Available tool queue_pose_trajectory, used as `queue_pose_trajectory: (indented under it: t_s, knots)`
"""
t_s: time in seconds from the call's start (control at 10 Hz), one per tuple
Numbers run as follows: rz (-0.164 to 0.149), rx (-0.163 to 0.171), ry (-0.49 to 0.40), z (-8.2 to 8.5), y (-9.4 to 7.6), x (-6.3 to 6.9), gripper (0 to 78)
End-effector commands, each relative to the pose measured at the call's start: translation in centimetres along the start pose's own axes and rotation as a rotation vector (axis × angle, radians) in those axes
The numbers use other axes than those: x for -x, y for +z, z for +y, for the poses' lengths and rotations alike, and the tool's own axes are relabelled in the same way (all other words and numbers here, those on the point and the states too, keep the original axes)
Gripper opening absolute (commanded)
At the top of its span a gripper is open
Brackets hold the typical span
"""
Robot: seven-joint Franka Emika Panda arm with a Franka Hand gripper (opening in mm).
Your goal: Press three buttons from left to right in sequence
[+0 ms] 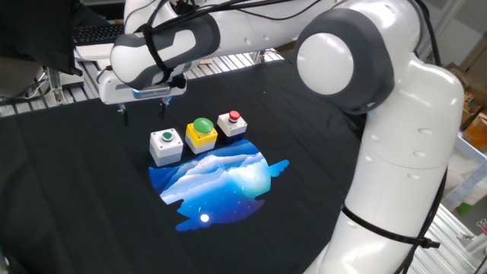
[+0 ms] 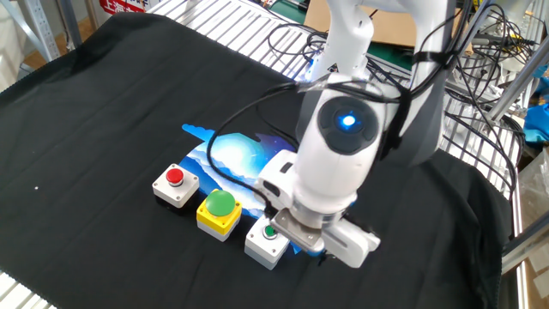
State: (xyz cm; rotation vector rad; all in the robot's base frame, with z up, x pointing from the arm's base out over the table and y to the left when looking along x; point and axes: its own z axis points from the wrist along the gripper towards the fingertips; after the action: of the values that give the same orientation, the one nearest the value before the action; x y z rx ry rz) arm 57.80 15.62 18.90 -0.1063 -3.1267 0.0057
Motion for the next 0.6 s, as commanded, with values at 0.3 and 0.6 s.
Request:
queue_pose_trajectory:
  t_s: [0.3,0.6]
  knots:
    - [0.019,0.001,-0.038,-0.9,1.1,0.6,77.5]
    - [0.032,-0.002,-0.045,-0.9,2.4,0.4,77.5]
